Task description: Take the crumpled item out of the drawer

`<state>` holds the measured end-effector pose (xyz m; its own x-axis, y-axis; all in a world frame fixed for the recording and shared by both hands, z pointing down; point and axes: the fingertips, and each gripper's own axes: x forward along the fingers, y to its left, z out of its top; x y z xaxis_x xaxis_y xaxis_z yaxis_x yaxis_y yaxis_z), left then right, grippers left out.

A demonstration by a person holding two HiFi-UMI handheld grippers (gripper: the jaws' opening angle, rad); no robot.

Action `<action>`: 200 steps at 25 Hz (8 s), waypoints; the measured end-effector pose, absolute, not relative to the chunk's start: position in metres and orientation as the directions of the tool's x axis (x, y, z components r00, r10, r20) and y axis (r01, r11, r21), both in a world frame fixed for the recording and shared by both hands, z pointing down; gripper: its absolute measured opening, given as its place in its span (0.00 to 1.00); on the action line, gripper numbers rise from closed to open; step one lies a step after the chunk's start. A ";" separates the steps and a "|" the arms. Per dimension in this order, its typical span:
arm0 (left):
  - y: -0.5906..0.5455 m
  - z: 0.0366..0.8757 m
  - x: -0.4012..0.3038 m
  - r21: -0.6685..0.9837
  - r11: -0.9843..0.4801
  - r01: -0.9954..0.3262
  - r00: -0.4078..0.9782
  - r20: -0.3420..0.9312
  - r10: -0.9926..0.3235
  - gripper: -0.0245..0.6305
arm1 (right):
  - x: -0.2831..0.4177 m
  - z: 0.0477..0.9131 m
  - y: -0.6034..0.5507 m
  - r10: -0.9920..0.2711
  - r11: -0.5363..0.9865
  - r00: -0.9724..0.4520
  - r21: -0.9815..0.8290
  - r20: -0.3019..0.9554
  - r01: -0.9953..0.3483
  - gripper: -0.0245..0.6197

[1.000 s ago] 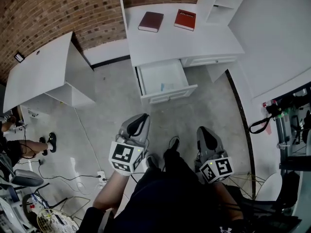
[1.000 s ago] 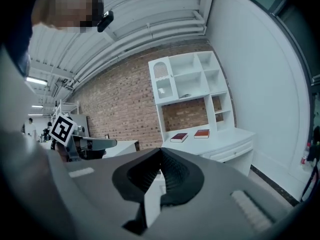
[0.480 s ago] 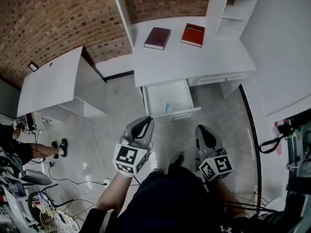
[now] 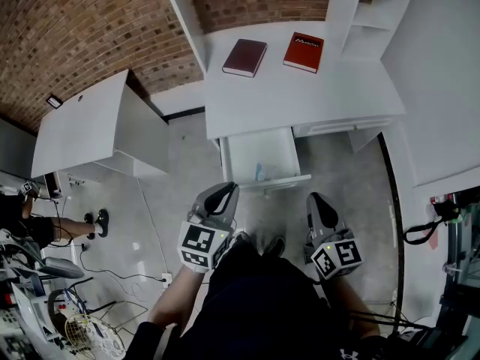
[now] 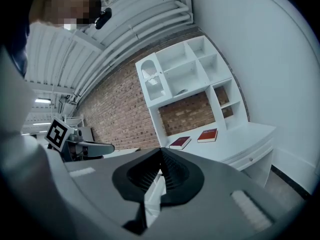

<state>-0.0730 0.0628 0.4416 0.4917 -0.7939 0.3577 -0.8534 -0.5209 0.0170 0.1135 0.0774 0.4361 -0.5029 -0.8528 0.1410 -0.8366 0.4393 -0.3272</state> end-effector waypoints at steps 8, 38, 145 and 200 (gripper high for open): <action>0.012 0.488 -0.083 0.066 -0.558 -0.827 0.530 0.422 -0.736 0.07 | 0.103 0.452 0.032 -0.873 0.374 -0.447 -0.323 0.193 -0.869 0.04; -0.079 0.668 -0.052 0.115 -0.801 -0.588 0.598 0.729 -0.333 0.11 | 0.097 0.493 -0.093 -0.868 0.277 -0.382 -0.329 0.317 -0.903 0.04; -0.298 0.747 -0.111 -0.245 -0.877 -0.414 0.213 0.910 -0.355 0.07 | 0.175 0.470 -0.055 -0.934 0.005 -0.113 -0.303 0.338 -0.953 0.04; -0.172 0.369 -0.135 0.066 -0.371 -0.926 0.377 0.202 -0.904 0.04 | 0.048 0.339 -0.205 -0.827 0.560 -0.562 -0.094 -0.007 -0.823 0.04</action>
<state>-0.1347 -0.1721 0.3694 0.3771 -0.9039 0.2020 -0.9261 -0.3715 0.0664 0.0484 -0.2048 0.3391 -0.5622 -0.8270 -0.0068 -0.8230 0.5602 -0.0938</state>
